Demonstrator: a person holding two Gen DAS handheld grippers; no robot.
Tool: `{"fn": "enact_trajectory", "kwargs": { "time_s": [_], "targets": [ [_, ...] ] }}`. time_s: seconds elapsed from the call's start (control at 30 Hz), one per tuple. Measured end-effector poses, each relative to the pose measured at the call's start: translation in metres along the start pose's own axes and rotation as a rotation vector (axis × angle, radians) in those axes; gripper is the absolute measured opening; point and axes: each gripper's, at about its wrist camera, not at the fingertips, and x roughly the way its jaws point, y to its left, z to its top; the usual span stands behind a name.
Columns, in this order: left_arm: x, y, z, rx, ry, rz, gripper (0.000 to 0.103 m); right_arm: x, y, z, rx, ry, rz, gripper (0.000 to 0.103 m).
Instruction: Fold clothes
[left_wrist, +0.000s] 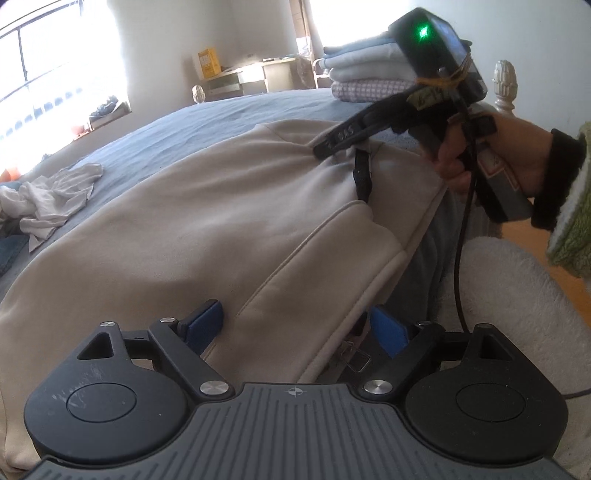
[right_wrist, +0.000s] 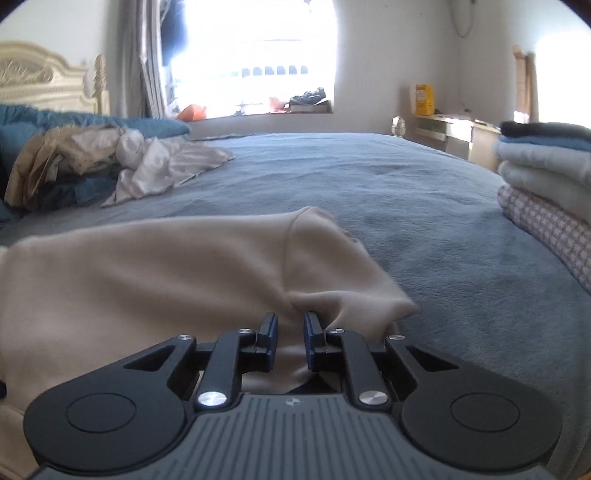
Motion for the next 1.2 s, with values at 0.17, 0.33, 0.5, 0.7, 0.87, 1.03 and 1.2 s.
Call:
{"fn": "enact_trajectory", "kwargs": {
  "time_s": [0.17, 0.33, 0.5, 0.7, 0.87, 1.03, 1.2],
  "targets": [
    [0.0, -0.003, -0.002, 0.022, 0.005, 0.013, 0.091, -0.012, -0.01, 0.01, 0.056, -0.051, 0.031, 0.018],
    [0.0, -0.004, -0.002, 0.03, 0.009, 0.016, 0.091, 0.003, -0.01, 0.008, 0.067, -0.026, 0.02, 0.015],
    [0.0, -0.004, -0.002, 0.028, 0.01, 0.014, 0.092, 0.002, -0.053, -0.013, 0.285, -0.018, 0.042, 0.011],
    [0.001, -0.004, -0.001, 0.022, 0.016, 0.016, 0.093, -0.03, -0.064, -0.014, 0.41, -0.064, 0.076, 0.02],
    [0.002, -0.006, -0.002, 0.033, 0.015, 0.026, 0.093, -0.044, -0.058, -0.027, 0.506, -0.017, 0.163, 0.033],
    [0.001, -0.008, -0.003, 0.03, 0.013, 0.027, 0.093, -0.035, -0.038, -0.034, 0.47, 0.037, 0.135, 0.036],
    [0.0, -0.007, -0.003, 0.024, 0.011, 0.026, 0.094, -0.036, -0.02, -0.033, 0.418, 0.029, 0.099, 0.039]
  ]
}}
